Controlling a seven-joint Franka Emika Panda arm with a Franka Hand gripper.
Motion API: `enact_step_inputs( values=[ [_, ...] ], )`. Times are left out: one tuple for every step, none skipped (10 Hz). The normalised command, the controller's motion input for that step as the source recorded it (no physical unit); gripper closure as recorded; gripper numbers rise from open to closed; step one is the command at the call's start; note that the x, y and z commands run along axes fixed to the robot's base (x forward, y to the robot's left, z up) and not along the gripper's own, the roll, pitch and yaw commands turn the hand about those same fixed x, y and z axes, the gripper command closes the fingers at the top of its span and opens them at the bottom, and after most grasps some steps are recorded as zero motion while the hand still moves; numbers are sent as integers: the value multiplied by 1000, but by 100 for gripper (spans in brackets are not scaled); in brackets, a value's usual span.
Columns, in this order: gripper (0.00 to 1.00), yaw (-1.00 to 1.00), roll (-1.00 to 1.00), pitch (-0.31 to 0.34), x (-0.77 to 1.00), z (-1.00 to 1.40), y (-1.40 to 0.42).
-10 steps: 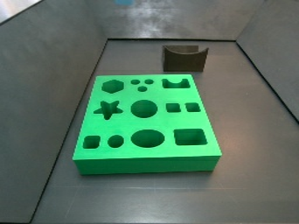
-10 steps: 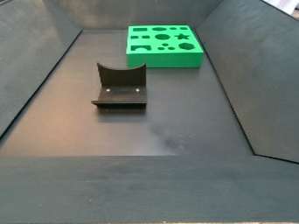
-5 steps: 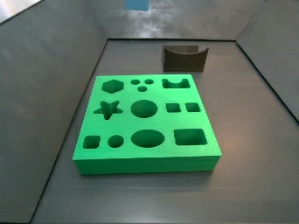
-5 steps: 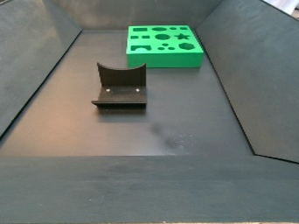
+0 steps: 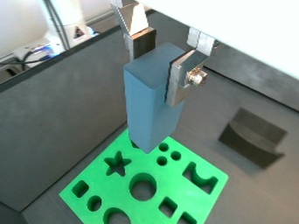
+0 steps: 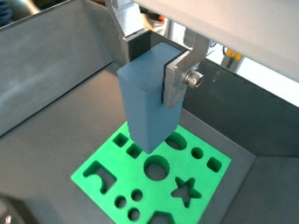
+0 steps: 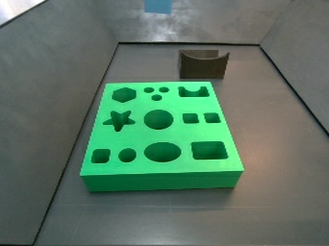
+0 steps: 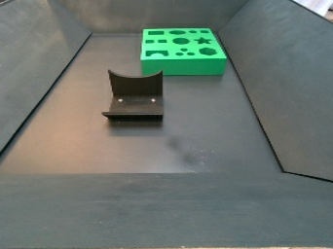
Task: Pick up the rectangle object. Move up. Move to above the board. Insert the rectangle object.
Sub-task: Insert the rectangle object.
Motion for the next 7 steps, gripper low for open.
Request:
enact_step_inputs(
  values=[
    [100, -766, 24, -39, 243, -160, -83],
    [100, -937, 40, -83, 43, -229, -54],
    [100, -937, 36, -84, 40, -226, -51],
    [100, -934, 39, -91, 46, -229, -54],
    [100, -931, 36, -99, 46, -229, -54],
    [100, -926, 31, -107, 46, -220, -51],
    [100, -917, 0, -186, 43, -237, 0]
  ],
)
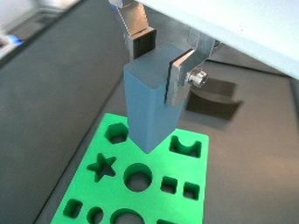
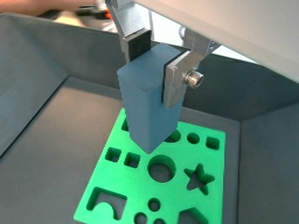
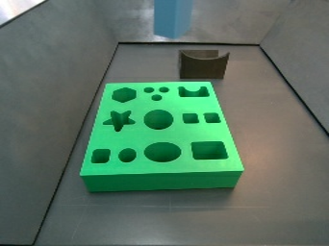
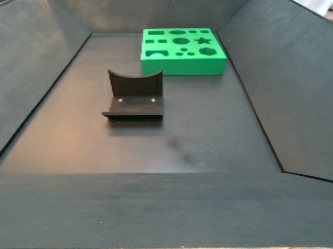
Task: Pick up the rectangle object. Move up. Move to above the board. Insert the rectangle object.
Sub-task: Insert the rectangle object.
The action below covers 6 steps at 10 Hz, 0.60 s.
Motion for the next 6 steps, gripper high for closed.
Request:
enact_step_inputs(
  values=[
    [100, -906, 0, -203, 51, -263, 0],
    [100, -897, 0, -206, 57, -280, -9],
    [100, -894, 6, -204, 66, -300, -17],
    [100, -894, 11, -203, 69, -303, -23],
    [100, -894, 7, -201, 60, -303, -17],
    [100, -883, 30, -191, 66, -320, -49]
  ],
)
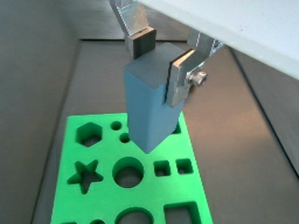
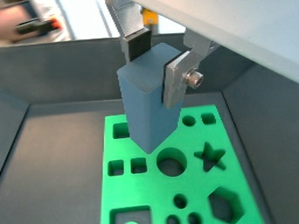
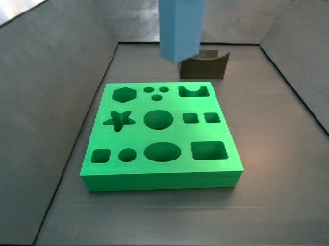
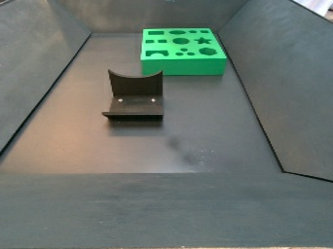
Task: Pick up the rectangle object. Move up. Move to above the board. Insert the rectangle object.
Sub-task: Insert the rectangle object.
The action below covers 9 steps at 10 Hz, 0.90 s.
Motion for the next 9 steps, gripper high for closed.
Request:
enact_step_inputs(
  values=[
    [100, -711, 217, -117, 151, -346, -383],
    [100, -709, 224, -100, 140, -300, -369],
    [100, -709, 231, -86, 120, -251, -357],
    [100, -709, 240, -87, 123, -246, -354],
    [100, -737, 241, -100, 149, -269, -317],
    [100, -774, 201, -90, 143, -200, -263],
    [100, -777, 199, -87, 134, -189, -266],
    [100, -771, 179, -90, 143, -194, -294],
    [100, -757, 181, -101, 151, -234, -311]
  ],
)
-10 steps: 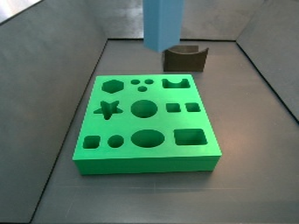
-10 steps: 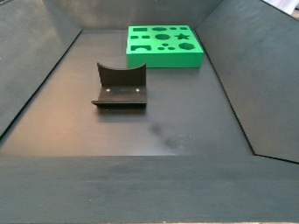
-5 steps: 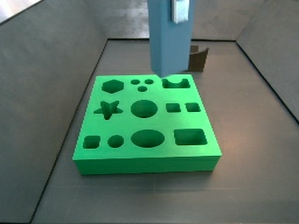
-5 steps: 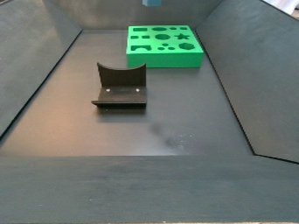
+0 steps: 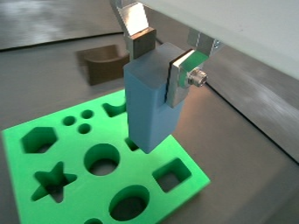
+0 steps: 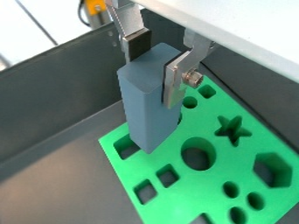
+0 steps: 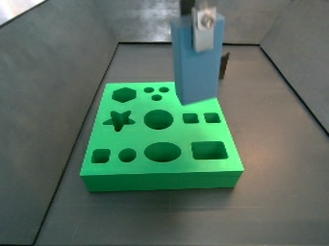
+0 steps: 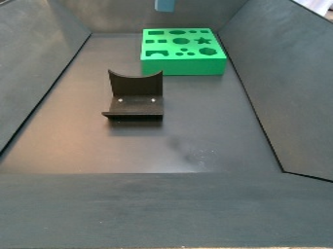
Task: Pick up the rectangle object. Move up. Move to above the board. Insert the rectangle object.
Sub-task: Insert the rectangle object.
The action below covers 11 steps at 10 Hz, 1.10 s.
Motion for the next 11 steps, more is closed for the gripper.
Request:
enact_step_inputs(
  values=[
    [100, -731, 194, -109, 160, -300, -357],
    [100, -680, 209, -44, 69, -229, -394],
    [100, -11, 56, 3, 151, 0, -106],
    [100, -49, 207, 20, 371, -463, -269],
    [100, -83, 226, 0, 317, -731, -229],
    [100, -9, 190, 0, 183, -451, -157],
    [100, 0, 119, 0, 163, -246, -100],
    [100, 0, 159, 0, 166, -366, -60],
    [100, -26, 151, 3, 134, -297, -60],
    [100, -117, 156, 19, 131, -263, -97],
    [100, -100, 164, 11, 77, -260, -77]
  ],
)
